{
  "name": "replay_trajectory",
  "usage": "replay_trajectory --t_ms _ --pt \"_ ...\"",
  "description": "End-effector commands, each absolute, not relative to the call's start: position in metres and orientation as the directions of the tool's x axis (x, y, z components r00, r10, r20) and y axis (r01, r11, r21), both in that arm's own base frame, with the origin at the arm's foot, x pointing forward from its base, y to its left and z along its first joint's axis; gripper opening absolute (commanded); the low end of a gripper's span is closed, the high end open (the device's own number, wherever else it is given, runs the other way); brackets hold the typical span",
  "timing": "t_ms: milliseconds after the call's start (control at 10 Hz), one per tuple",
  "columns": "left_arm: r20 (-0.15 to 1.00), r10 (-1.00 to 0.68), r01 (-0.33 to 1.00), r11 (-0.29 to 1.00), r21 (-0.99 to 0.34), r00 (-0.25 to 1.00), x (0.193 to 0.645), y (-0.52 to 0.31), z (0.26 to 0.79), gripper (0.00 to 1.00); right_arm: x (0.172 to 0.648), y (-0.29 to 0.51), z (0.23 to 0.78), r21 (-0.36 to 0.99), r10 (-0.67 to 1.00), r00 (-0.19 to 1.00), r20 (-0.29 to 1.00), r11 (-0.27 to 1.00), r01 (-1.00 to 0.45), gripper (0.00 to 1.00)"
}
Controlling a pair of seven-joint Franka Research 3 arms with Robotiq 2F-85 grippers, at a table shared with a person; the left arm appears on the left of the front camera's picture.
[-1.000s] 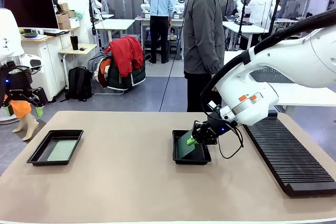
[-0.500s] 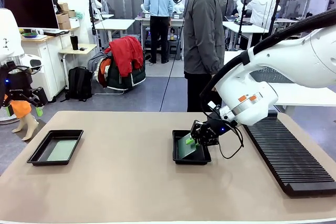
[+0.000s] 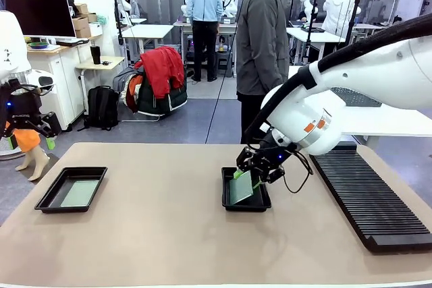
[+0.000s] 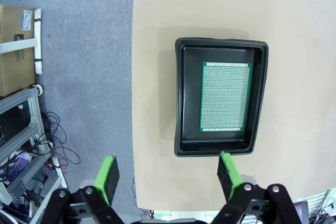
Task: Inspect and transfer BCBs to ESD trays.
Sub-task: Pick up the Blank PCB from the PCB Rack and place it in the right ESD tray.
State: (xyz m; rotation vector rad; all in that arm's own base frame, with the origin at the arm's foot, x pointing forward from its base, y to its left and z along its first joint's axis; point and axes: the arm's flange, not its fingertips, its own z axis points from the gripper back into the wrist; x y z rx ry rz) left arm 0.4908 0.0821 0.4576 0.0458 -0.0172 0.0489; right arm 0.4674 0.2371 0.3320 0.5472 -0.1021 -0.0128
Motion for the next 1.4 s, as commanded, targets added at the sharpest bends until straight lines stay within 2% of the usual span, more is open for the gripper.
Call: replay_trajectory --t_ms 0,100,300,400,700,800,1300 --pt "0.021 0.047 -0.048 0.998 0.041 0.999 0.490 0.082 0.457 1.00 0.465 0.250 0.358 0.373 -0.040 0.996 0.081 0.928 0.007 0.93" --pt "0.021 0.047 -0.048 0.998 0.041 0.999 0.490 0.082 0.457 1.00 0.466 0.253 0.368 0.307 -0.032 0.997 0.076 0.952 0.007 1.00" --pt "0.021 0.047 -0.048 0.998 0.041 0.999 0.490 0.082 0.457 1.00 0.466 0.255 0.385 0.177 -0.033 0.997 0.067 0.984 0.020 1.00" --pt "0.021 0.047 -0.048 0.998 0.041 0.999 0.490 0.082 0.457 1.00 0.465 0.253 0.390 0.154 -0.033 0.998 0.058 0.988 0.023 1.00" --pt "0.021 0.047 -0.048 0.998 0.041 0.999 0.490 0.082 0.457 1.00 0.466 0.247 0.394 0.113 -0.034 0.999 0.026 0.993 0.030 1.00" --pt "0.021 0.047 -0.048 0.998 0.041 0.999 0.490 0.082 0.457 1.00 0.461 0.245 0.391 0.152 -0.022 0.998 0.056 0.988 0.013 1.00" --pt "0.021 0.047 -0.048 0.998 0.041 0.999 0.490 0.082 0.457 1.00 0.461 0.245 0.391 0.152 -0.022 0.998 0.056 0.988 0.013 1.00"
